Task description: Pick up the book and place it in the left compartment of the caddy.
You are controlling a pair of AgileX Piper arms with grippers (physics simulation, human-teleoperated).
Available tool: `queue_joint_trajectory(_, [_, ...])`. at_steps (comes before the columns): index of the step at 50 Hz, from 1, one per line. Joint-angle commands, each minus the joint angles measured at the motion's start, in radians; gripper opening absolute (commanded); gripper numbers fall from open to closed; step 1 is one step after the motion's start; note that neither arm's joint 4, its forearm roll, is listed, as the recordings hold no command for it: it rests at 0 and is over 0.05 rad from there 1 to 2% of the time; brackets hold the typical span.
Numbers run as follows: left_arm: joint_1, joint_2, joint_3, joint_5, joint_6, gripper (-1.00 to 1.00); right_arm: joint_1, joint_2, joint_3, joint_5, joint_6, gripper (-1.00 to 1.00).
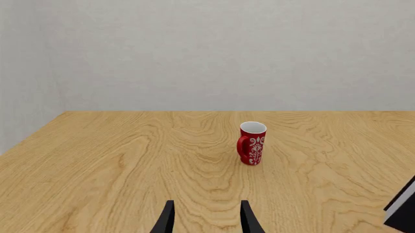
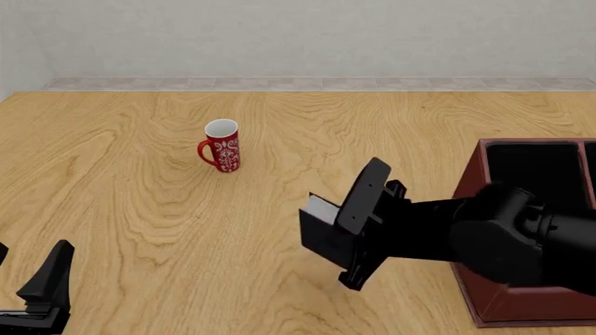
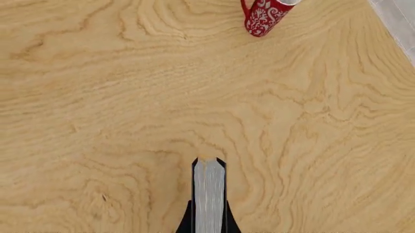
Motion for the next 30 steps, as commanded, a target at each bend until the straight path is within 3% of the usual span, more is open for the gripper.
queue_joint_trajectory(1, [0.0, 0.0, 0.0, 0.0, 0.0, 1.0, 0.001, -0.059, -0.046, 0.061, 0.024, -1.0])
queue_joint_trajectory(30, [0.0, 0.0, 0.0, 0.0, 0.0, 1.0, 0.0, -0.162, -0.144, 0.239, -0.012, -1.0])
